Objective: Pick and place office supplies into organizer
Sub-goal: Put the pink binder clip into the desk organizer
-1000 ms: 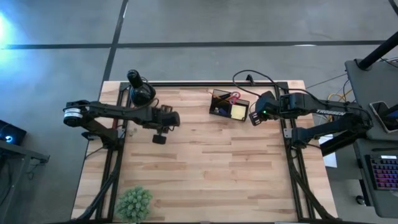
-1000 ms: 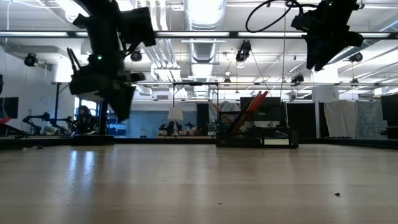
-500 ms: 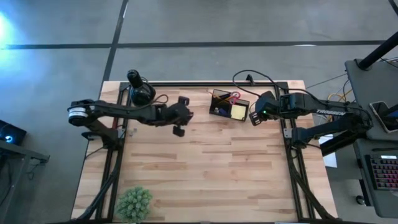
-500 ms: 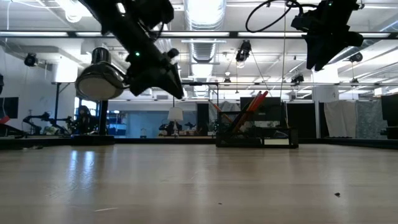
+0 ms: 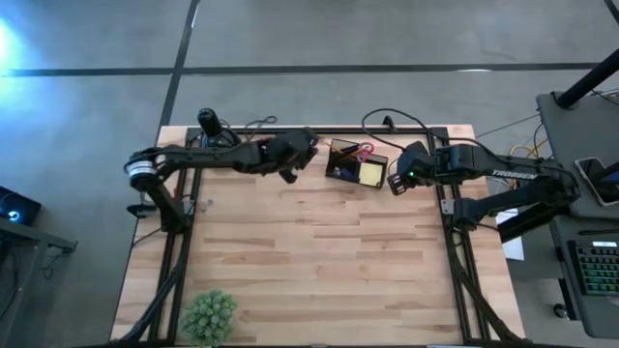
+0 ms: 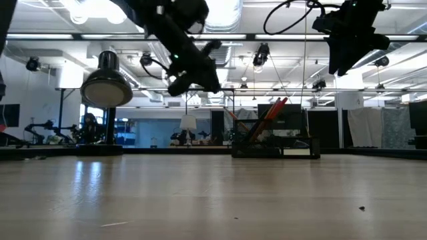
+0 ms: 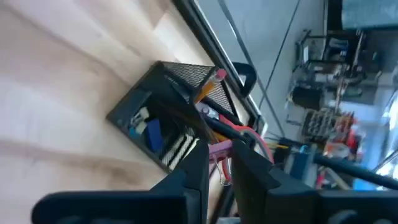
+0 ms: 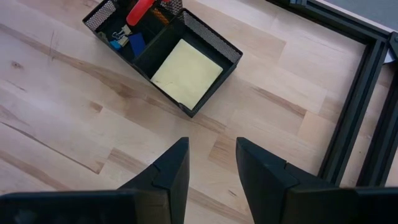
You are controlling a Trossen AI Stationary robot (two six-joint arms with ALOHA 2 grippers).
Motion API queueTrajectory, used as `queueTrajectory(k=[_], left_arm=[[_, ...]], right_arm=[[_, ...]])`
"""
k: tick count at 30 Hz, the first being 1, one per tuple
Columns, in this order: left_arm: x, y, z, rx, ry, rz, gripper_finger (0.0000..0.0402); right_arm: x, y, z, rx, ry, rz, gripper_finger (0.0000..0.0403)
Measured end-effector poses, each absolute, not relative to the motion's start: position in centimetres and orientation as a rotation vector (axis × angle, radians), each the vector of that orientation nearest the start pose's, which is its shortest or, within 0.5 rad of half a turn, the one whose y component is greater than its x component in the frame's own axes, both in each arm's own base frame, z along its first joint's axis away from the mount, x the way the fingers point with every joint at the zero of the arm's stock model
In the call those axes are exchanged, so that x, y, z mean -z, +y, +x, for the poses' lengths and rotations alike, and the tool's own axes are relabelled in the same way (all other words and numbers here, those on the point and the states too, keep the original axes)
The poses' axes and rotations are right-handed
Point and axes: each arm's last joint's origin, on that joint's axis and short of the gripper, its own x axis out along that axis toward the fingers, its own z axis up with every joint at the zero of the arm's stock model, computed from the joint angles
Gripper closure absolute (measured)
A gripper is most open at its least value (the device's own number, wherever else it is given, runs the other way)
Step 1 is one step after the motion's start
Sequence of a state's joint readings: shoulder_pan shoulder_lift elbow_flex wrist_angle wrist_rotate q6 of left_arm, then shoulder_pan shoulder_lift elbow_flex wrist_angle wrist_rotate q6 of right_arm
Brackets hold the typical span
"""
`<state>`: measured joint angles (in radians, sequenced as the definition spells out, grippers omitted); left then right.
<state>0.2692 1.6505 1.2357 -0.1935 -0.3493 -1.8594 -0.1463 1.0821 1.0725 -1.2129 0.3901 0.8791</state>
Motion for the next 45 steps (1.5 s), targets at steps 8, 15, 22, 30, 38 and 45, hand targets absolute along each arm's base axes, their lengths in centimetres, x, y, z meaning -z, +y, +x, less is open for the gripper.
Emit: queueTrajectory(k=[8, 15, 22, 30, 38, 45], left_arm=[[-23.3, 13.1, 39.5, -0.907, 0.167, -1.647, 0.0371], [-21.2, 14.3, 42.4, -0.864, 0.296, -1.558, 0.0371], [-19.6, 14.6, 43.5, -0.872, 0.335, -1.526, 0.0371], [-18.2, 14.8, 43.9, -0.892, 0.35, -1.523, 0.037], [-18.2, 15.2, 43.8, -0.936, 0.307, -1.473, 0.0341], [-18.3, 15.5, 44.2, -0.933, 0.228, -1.429, 0.0333]], right_arm=[[-30.5, -3.6, 17.0, 0.961, 0.927, 0.597, 0.028], [-30.5, -3.6, 17.0, 0.961, 0.927, 0.597, 0.028], [-30.5, -3.6, 17.0, 0.961, 0.927, 0.597, 0.028], [-30.5, -3.6, 17.0, 0.961, 0.927, 0.597, 0.028], [-30.5, -3.6, 17.0, 0.961, 0.927, 0.598, 0.028], [-30.5, -3.6, 17.0, 0.961, 0.927, 0.598, 0.028]])
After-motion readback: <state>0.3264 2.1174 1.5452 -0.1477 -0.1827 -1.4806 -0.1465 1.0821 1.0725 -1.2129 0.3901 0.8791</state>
